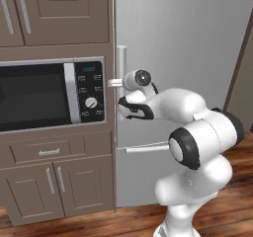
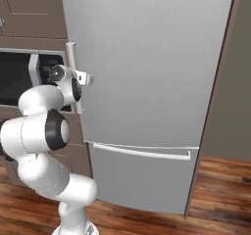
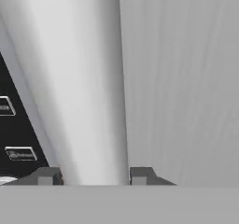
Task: Take the lemon wedge from the fridge and place it on the plate with fish on the dining counter.
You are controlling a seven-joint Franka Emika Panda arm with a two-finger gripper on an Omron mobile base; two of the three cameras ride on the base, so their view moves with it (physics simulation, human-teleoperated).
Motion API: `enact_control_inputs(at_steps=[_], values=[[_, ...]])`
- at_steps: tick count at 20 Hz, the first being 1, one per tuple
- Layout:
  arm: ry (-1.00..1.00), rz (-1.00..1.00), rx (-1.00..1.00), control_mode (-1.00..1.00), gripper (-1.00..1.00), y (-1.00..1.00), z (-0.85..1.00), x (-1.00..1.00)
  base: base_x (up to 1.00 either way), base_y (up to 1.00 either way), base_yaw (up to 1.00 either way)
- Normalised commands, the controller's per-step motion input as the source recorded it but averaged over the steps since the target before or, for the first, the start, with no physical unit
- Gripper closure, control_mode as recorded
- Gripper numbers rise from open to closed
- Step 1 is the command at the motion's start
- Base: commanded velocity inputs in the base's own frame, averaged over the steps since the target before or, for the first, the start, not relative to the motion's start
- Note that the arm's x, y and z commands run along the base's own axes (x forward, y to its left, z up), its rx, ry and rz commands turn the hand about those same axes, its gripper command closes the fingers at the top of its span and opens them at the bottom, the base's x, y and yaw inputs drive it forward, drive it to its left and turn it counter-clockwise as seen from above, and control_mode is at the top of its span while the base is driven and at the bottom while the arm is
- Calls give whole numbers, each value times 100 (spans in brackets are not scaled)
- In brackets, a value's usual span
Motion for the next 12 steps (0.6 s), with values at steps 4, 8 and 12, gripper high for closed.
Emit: enact_control_inputs(at_steps=[4, 8, 12], values=[[-9, -18, 9, -100, 100, -70, 6, -100, 0, 0, 0], [-12, -22, 12, -100, 100, -82, 13, -100, 0, 0, 0], [-13, -26, 12, -100, 100, -91, 16, -100, 0, 0, 0]])
